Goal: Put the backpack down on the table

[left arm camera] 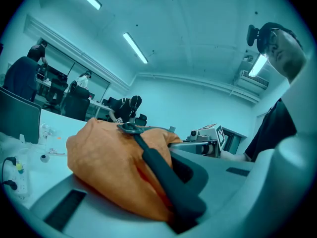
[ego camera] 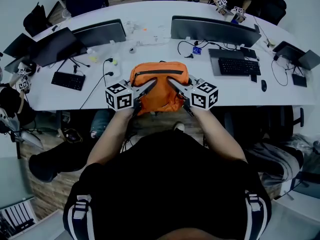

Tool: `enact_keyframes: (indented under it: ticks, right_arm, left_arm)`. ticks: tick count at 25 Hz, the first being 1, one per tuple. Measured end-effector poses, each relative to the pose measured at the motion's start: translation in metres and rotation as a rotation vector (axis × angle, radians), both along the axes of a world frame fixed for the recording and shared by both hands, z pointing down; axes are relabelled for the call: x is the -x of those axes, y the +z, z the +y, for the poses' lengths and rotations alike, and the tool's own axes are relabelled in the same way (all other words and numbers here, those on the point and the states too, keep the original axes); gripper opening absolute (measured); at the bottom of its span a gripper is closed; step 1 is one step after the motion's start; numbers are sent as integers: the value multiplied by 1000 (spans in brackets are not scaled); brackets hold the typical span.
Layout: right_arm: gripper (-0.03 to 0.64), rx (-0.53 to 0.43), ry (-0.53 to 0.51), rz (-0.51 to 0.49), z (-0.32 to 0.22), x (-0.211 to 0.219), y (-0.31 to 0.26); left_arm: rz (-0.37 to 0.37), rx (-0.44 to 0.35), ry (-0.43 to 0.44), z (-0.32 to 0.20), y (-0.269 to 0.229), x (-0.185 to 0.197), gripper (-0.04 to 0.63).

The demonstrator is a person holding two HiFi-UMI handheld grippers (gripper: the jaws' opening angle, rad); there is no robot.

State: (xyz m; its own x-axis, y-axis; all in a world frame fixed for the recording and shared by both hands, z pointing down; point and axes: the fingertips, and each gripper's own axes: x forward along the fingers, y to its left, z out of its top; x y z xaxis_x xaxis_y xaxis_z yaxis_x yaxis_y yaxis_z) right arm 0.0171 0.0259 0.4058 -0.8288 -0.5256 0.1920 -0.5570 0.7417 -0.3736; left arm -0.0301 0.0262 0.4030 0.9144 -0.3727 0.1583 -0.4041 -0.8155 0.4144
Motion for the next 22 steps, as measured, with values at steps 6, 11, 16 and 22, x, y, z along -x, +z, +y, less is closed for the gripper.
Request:
enact_keyframes:
  ticks: [6,11,16,22]
  right_arm:
    - [60,9,-26,3,-23,-12,7]
    - [60,16,-46,-4,-42,-21,13]
    - [60,23,-70,-8,-60,-31,19]
    - [60,39,-116,-22,-80,-40,26]
  left_arm:
    - [-3,5,-19,-22,6,-12,46]
    - [-13,6,-36,-41,11,-22,46]
    - [-13,16,-56,-57,15,-31,46]
    - [-23,24,-90,-75,20,-41,46]
